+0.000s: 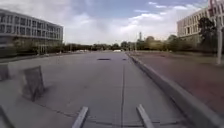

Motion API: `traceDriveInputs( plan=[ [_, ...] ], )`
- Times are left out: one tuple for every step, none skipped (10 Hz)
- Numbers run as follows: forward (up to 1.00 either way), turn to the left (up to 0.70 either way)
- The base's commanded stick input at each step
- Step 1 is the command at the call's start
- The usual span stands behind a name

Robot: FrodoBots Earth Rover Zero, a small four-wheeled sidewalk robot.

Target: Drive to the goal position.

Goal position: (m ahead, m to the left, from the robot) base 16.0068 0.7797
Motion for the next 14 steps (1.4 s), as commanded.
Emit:
traceDriveInputs(
  plan=[
    [0.7,0.0],
    [0.7,0.11],
    [0.7,0.14],
    [0.7,0.14],
    [0.7,0.0],
    [0.7,0.0],
    [0.7,0.0],
    [0.7,0.0],
    [0.7,0.0],
    [0.7,0.0],
    [0.7,0.0],
    [0.7,0.0],
    [0.7,0.0],
    [0.7,0.0]
  ],
)
